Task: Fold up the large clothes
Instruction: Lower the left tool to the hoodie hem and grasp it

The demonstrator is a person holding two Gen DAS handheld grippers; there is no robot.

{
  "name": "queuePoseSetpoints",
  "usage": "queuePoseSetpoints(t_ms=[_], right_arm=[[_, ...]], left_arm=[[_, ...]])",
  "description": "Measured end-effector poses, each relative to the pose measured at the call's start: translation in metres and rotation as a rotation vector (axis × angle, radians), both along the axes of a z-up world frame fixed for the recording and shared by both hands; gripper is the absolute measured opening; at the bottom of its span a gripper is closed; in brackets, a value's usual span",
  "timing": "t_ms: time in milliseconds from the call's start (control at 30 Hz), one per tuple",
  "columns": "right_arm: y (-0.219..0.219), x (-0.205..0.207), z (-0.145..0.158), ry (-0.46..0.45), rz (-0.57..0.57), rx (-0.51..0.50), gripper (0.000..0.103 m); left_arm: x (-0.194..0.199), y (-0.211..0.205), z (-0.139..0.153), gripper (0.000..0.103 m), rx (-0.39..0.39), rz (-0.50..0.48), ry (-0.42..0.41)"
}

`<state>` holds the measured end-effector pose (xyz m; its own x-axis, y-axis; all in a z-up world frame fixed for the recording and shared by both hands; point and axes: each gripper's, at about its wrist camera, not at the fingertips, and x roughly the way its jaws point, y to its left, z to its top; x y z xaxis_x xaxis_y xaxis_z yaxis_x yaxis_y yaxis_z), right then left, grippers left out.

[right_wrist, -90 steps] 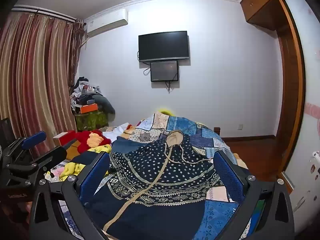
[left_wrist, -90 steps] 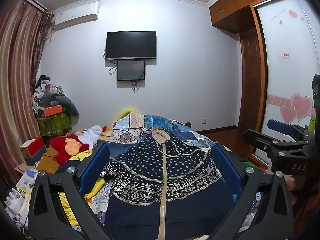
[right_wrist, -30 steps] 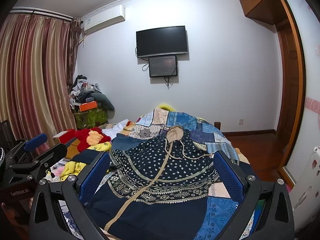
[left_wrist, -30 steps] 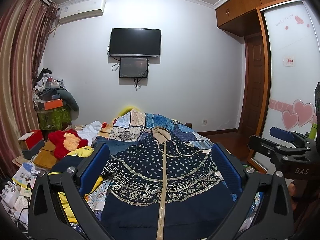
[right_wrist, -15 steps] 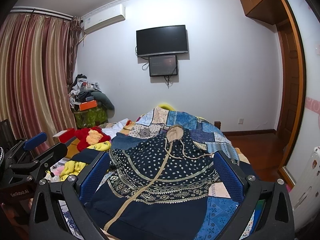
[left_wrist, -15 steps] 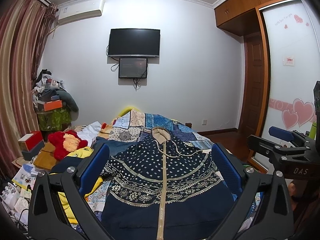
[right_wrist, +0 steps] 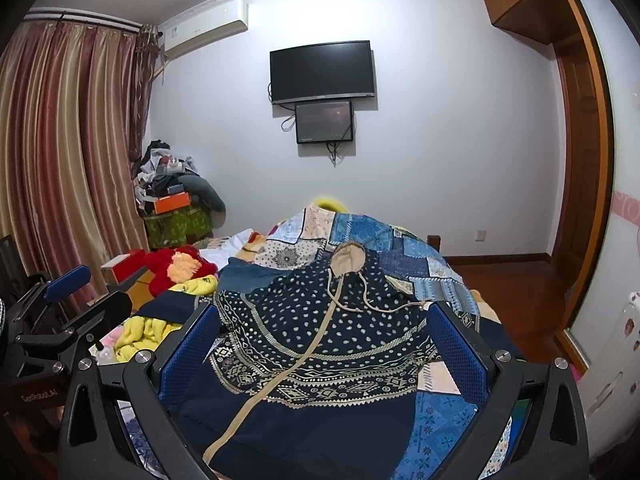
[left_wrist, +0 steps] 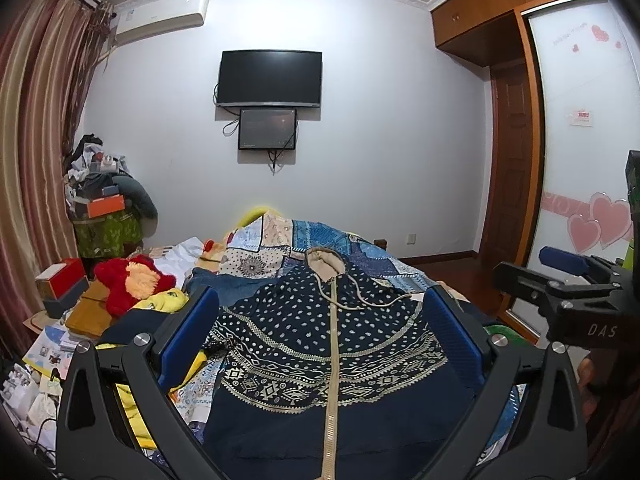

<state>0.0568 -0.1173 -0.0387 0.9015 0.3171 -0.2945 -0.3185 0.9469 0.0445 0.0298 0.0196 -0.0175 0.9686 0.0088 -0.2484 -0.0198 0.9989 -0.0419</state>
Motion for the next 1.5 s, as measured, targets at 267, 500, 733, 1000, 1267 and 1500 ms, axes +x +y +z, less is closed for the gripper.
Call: queuePoseSetpoints(t_ms=[267,500,733,1000,1267,1500], right_arm=[[0.030,0.051,-0.012,0.047,-0.020,-0.045,0.103],[0.058,0.126,-0.035,0.117,-0.023,-0.071,0.103],[0.084,0.215,-0.072,0.151,-0.089,-0.191,0.103],[0.089,0.299,-0.127,0.260,-0.095,-0.244,0.103],[0.089,0.334,-0.163,0.299,-0.136,-0.315,0.103],[0.086,0.336,-0.172,0.346,-0.092,-0.266,0.103]], left_arm=[[0.048,0.039,-0.024,0.103,-0.050,0.050,0.066],[0.108,0.099,-0.059,0.103,-0.085,0.142,0.159],[0.162,0.186,-0.113,0.103,-0.160,0.205,0.248],[0.203,0.276,-0.197,0.103,-0.272,0.243,0.415],[0.231,0.345,-0.255,0.096,-0.489,0.272,0.500],[0.254,0.382,-0.273,0.083,-0.570,0.338,0.499]])
